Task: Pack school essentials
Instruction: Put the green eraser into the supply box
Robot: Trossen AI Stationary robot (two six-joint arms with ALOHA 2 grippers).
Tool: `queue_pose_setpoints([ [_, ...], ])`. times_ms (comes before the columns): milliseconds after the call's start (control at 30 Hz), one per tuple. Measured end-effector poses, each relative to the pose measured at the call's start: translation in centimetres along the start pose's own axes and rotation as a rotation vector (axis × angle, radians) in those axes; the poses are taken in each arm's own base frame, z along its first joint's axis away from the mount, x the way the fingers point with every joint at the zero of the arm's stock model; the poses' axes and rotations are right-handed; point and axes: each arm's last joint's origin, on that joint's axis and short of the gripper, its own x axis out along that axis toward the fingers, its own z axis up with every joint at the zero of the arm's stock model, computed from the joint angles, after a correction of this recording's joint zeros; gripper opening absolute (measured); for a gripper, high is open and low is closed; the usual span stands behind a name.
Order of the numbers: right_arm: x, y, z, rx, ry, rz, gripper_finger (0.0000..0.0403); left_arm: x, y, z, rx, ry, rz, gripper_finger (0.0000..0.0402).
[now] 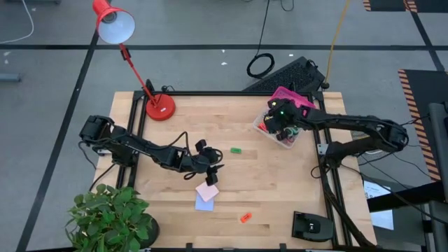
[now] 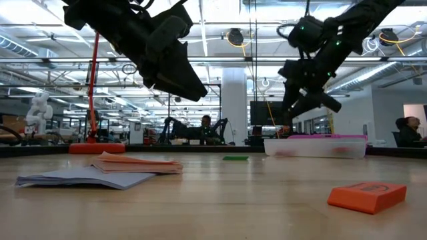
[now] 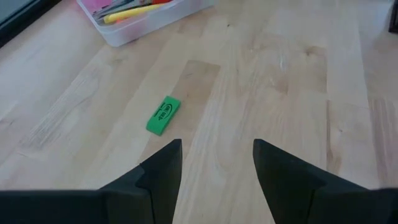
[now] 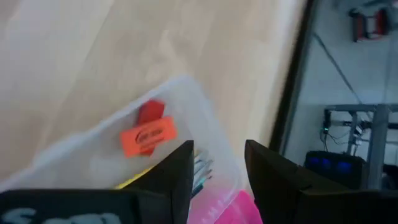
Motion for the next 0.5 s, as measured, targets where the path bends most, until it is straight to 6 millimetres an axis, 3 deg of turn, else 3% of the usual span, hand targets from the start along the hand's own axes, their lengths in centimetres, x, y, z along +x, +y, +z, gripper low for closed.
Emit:
queue_pose_setpoints([
  [300,-3.1,0.5,2.1,0.335,-0.143,-0.040,0.0139,0.3,0.8,0.3,0.031,-0.005,0.008,0.0200],
  [500,-4.0,1.3,3.1,0.493,-0.193,-0.001,0.0139,0.9,2.0,0.7,0.054,0.020,-0.047,0.0200],
])
